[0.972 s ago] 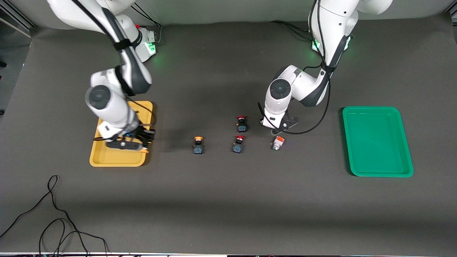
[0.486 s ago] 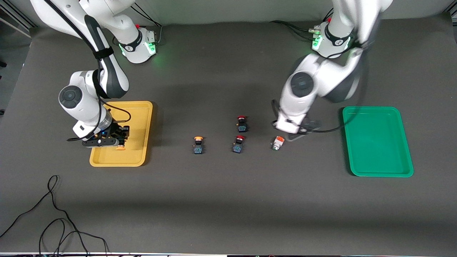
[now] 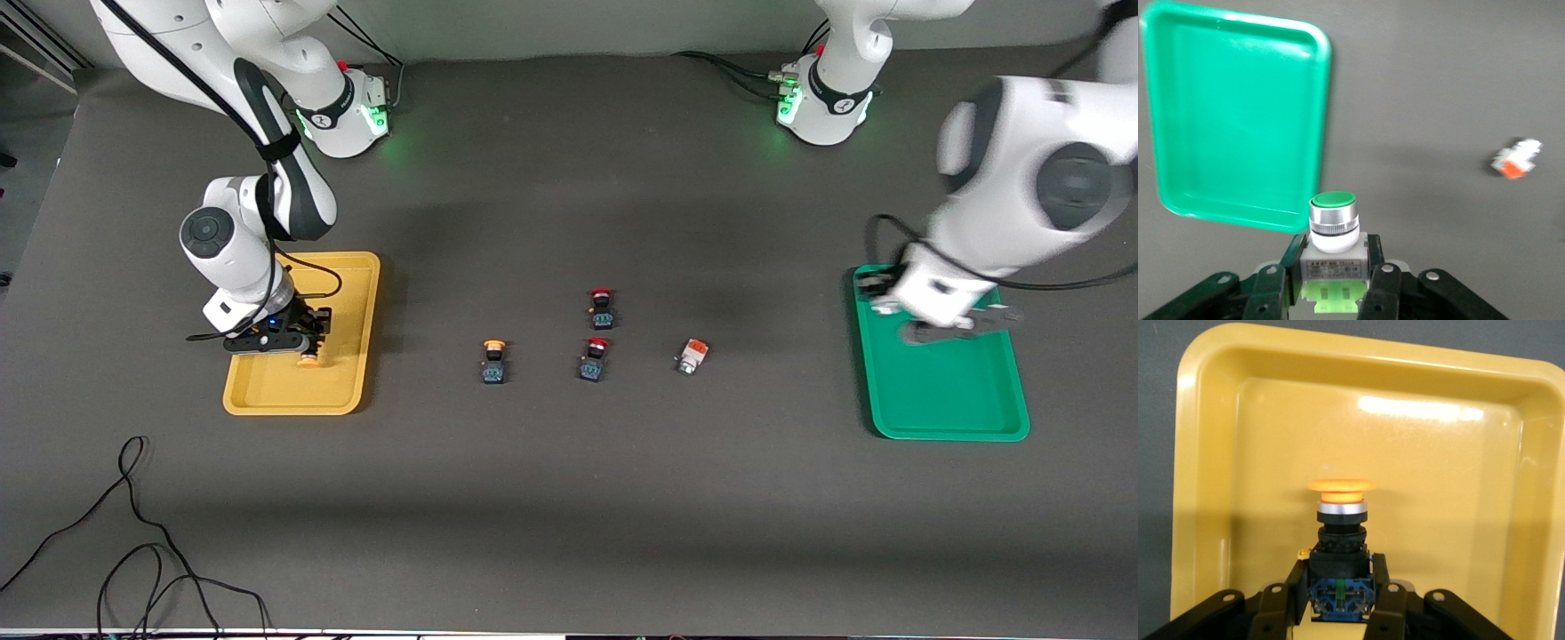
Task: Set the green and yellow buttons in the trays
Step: 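Lower the yellow button into the yellow tray while the left gripper carries the green button, then release the green button in the green tray while the right gripper grasps another yellow button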
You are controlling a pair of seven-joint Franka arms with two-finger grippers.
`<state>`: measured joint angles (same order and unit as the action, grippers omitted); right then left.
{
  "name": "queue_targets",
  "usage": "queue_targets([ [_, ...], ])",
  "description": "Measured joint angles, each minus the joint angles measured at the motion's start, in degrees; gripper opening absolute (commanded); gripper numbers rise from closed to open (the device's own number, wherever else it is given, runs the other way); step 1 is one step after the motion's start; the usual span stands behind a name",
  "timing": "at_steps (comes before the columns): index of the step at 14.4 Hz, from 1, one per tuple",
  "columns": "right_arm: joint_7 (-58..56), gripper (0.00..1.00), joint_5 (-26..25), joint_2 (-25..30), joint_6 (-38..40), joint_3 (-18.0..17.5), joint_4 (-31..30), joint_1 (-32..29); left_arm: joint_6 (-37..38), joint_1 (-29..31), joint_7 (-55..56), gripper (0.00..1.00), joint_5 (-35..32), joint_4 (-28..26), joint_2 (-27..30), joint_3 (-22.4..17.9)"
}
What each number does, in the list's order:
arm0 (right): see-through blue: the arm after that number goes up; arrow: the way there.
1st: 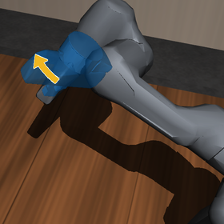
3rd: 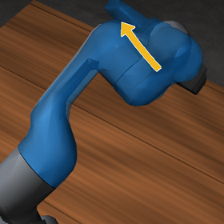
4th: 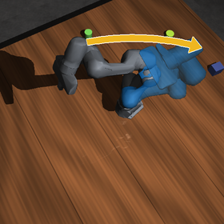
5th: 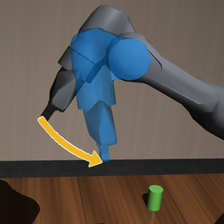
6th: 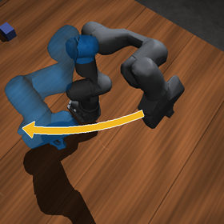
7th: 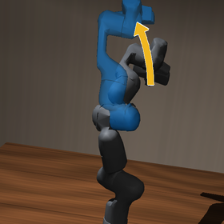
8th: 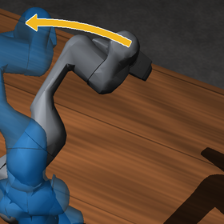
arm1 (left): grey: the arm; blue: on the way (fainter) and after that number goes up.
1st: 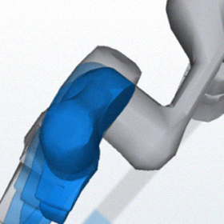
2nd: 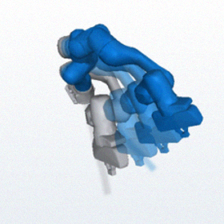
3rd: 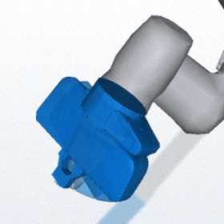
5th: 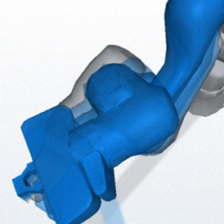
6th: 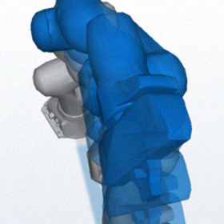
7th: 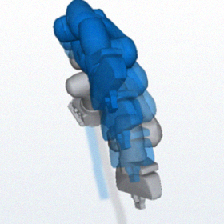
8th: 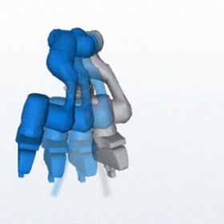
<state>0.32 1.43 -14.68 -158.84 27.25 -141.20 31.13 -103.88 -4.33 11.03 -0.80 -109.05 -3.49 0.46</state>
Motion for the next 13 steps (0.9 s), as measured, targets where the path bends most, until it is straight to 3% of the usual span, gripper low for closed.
queue_targets([
  [1,0.0,0.63,0.0,-0.23,-0.09,-0.01,0.0,0.01,-0.04,3.68,-5.65,0.0,-0.35,-0.11,-0.13,-0.1],
  [3,0.01,0.84,0.13,-0.36,-0.33,-0.08,0.02,0.11,-2.09,9.07,-13.64,0.0,-2.16,-1.07,-0.76,-0.19],
  [5,0.06,0.86,2.58,-0.33,-0.49,-0.31,0.2,0.3,-9.45,11.11,-16.71,0.0,-3.07,-4.39,-2.51,-0.18],
  [8,0.07,0.88,9.34,-0.2,-0.74,-0.7,1.11,3.34,-28.14,11.28,-17.54,0.0,-3.49,-11.73,-10.39,0.16],
  [9,0.26,1.0,11.65,-0.18,-0.56,-0.78,1.85,4.92,-33.38,11.29,-17.54,0.0,-3.52,-13.18,-13.73,0.31],
  [10,0.99,1.0,13.51,-0.16,0.53,-0.83,3.03,6.67,-36.79,11.29,-17.54,0.11,-3.53,-13.81,-16.74,0.41],
  [12,5.7,1.0,15.1,-0.17,5.74,-0.91,6.96,10.3,-39.27,11.29,-17.58,0.94,-3.55,-13.69,-20.32,0.46],
  [13,8.99,1.0,15.19,-0.24,8.52,-0.95,9.46,11.96,-39.37,11.29,-17.66,1.0,-3.56,-13.48,-20.74,0.47],
])
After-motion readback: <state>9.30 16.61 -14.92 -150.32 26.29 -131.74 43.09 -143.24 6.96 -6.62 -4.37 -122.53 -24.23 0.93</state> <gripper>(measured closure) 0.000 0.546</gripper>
